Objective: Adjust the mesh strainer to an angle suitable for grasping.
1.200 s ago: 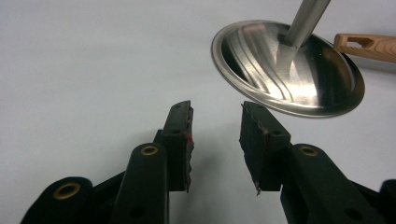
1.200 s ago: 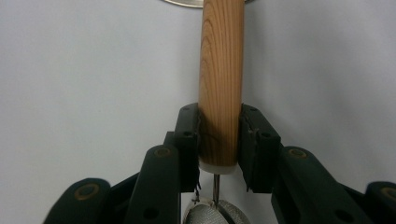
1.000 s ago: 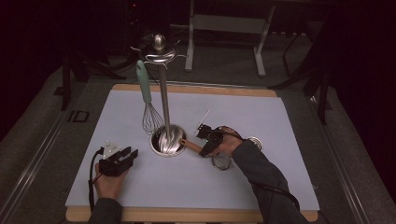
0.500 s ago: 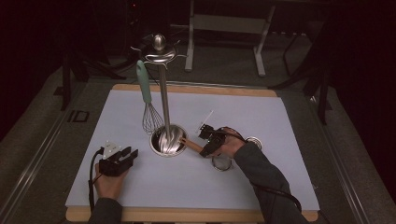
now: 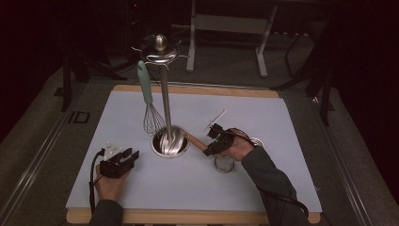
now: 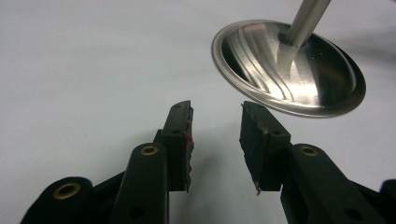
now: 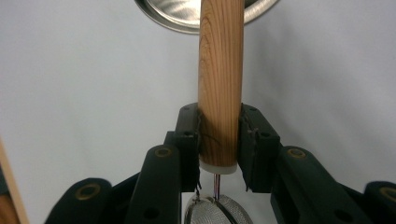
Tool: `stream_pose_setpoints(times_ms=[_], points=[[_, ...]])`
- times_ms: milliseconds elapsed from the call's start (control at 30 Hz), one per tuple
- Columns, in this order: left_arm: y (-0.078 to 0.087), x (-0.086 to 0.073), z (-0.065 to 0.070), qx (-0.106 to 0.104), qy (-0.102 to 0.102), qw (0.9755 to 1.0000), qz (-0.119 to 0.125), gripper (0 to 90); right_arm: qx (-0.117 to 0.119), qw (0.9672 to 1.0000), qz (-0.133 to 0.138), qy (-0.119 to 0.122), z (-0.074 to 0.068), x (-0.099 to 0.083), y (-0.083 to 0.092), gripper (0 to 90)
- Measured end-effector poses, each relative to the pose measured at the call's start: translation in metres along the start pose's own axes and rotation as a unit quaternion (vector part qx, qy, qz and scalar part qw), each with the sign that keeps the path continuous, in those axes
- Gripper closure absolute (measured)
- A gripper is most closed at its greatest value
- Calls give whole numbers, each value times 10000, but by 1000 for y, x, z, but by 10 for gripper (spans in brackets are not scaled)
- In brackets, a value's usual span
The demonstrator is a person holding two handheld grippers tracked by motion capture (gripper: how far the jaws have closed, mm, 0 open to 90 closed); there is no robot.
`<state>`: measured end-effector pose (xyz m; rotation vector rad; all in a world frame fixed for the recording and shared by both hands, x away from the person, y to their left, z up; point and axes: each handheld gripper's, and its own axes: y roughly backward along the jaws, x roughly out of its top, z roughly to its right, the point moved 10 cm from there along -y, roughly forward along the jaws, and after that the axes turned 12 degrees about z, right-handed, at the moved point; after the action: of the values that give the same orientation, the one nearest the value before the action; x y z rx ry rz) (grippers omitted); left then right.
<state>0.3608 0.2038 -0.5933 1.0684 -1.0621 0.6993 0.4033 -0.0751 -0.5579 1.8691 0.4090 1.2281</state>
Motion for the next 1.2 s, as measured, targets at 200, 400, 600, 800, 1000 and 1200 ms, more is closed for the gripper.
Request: stream_pose_setpoints(times_ms=[200, 400, 600, 800, 1000, 1200], points=[[0, 0, 0, 4, 4, 10000, 3, 642, -12, 9995, 289, -89, -2, 2, 8, 715], [0, 0, 0, 3, -2, 10000, -1, 642, 10, 9987, 489, -118, -5, 5, 15, 715], [0, 0, 0, 0, 3, 10000, -1, 642, 115, 9970, 754, -157, -10, 12, 22, 714], [0, 0, 0, -1, 2, 10000, -3, 641, 147, 9956, 915, -150, -13, 16, 27, 714], [0, 0, 0, 2, 6, 10000, -1, 641, 142, 9943, 1054, -85, -18, 21, 33, 714], [0, 0, 0, 2, 2, 10000, 4, 640, 107, 9931, 1167, -41, -20, 25, 38, 714]])
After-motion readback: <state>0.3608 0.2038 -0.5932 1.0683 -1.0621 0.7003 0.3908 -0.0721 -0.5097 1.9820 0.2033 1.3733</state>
